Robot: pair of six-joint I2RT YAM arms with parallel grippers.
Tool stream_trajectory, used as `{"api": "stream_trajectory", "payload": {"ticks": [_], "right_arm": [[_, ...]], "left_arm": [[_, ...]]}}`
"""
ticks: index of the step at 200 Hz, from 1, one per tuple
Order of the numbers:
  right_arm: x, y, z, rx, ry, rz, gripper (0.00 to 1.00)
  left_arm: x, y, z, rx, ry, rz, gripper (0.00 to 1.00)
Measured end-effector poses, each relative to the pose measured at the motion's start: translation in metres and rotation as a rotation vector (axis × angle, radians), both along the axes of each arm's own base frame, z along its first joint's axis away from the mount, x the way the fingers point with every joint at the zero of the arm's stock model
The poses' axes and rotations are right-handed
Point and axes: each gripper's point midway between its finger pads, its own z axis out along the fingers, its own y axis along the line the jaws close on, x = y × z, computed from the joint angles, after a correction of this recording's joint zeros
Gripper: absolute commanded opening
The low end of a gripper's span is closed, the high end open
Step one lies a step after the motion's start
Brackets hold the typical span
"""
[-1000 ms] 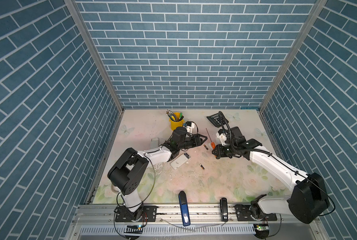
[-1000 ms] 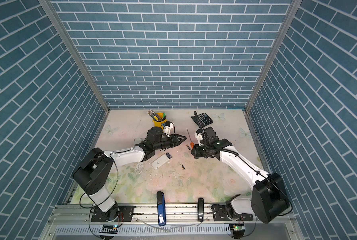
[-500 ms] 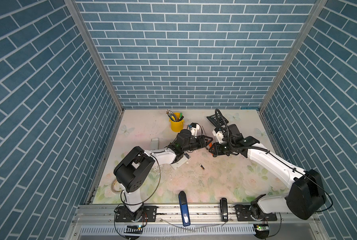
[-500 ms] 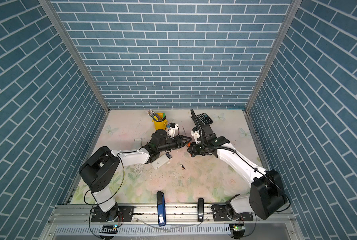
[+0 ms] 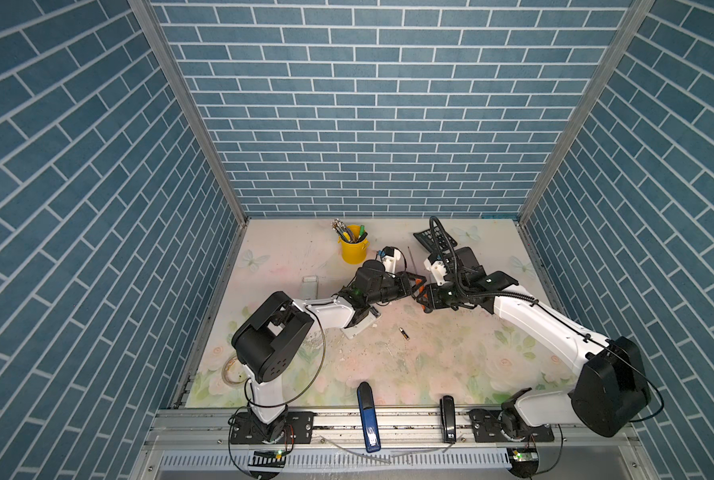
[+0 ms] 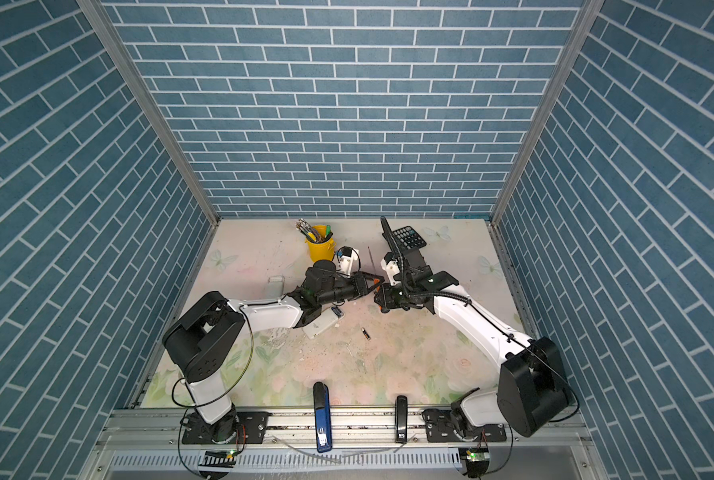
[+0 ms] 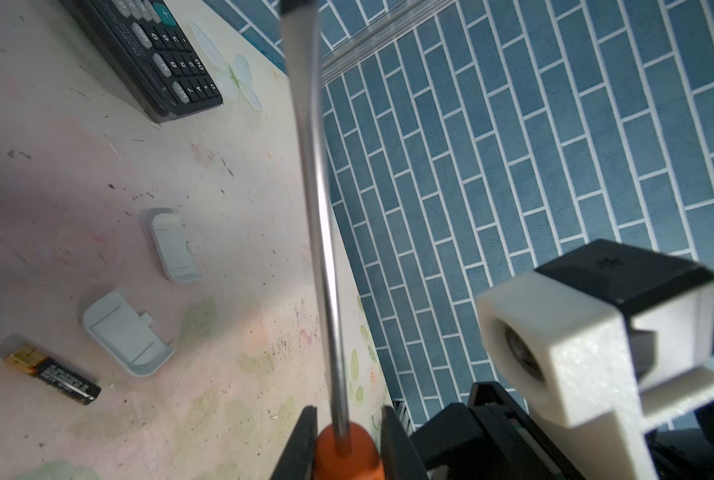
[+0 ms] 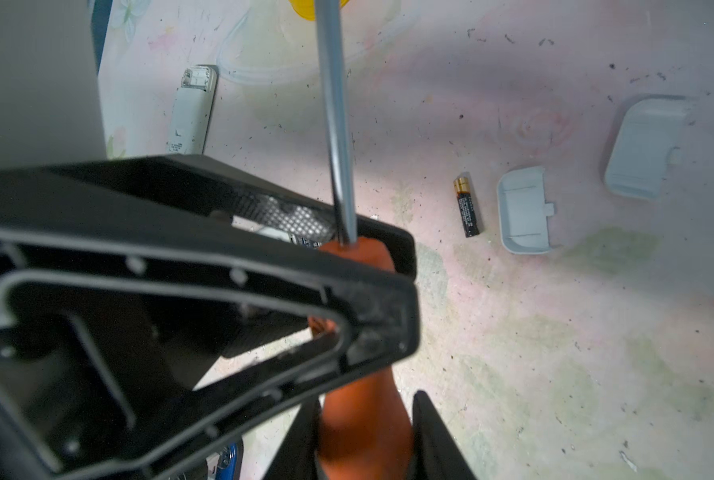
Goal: Unload the batteries from the remote control
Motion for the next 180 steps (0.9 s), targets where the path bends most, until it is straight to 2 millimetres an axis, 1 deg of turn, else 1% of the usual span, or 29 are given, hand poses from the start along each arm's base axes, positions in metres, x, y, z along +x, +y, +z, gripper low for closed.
{"api": "stream_trajectory", "payload": {"ticks": [10,11,14,16,27,40,62,78,89,101,112,124,140,159,180], "right_arm": [[0.003,0.000,0.002,0.002,-0.016,-0.005,0.26],[0.003,0.000,0.002,0.002,-0.017,-0.006,0.29],[0.004,0.000,0.003,0.004,-0.023,-0.008,0.30],[0.004,0.000,0.004,0.005,-0.025,-0.009,0.33],[0.008,0.001,0.009,0.016,-0.049,-0.020,0.41],[0.014,0.003,0.017,0.051,-0.087,-0.041,0.47],[0.021,0.006,0.031,0.132,-0.170,-0.082,0.53],[0.024,0.005,0.033,0.190,-0.219,-0.116,0.55],[0.025,0.005,0.031,0.220,-0.240,-0.136,0.55],[0.028,0.005,0.030,0.250,-0.259,-0.153,0.55],[0.032,0.007,0.033,0.278,-0.286,-0.163,0.55],[0.037,0.010,0.042,0.317,-0.323,-0.171,0.55],[0.043,0.014,0.057,0.365,-0.378,-0.171,0.54],[0.049,0.018,0.075,0.419,-0.440,-0.170,0.53],[0.055,0.021,0.089,0.467,-0.491,-0.171,0.52]], "left_arm": [[0.004,0.001,0.002,-0.015,0.002,0.013,0.00],[0.004,0.001,0.002,-0.015,0.001,0.014,0.00],[0.005,0.002,0.002,-0.019,0.000,0.018,0.00],[0.006,0.002,0.003,-0.024,0.002,0.020,0.00],[0.009,0.003,0.007,-0.043,0.002,0.034,0.00],[0.015,0.007,0.013,-0.072,0.002,0.059,0.00],[0.031,0.016,0.025,-0.135,0.007,0.112,0.00],[0.045,0.024,0.032,-0.178,0.015,0.155,0.00],[0.054,0.028,0.040,-0.210,0.015,0.181,0.00],[0.063,0.033,0.051,-0.247,0.009,0.206,0.00],[0.070,0.036,0.065,-0.288,0.000,0.223,0.00],[0.073,0.037,0.081,-0.330,-0.016,0.228,0.00],[0.074,0.036,0.096,-0.372,-0.031,0.223,0.00],[0.073,0.036,0.100,-0.392,-0.031,0.219,0.00],[0.073,0.036,0.101,-0.400,-0.023,0.221,0.00]]}}
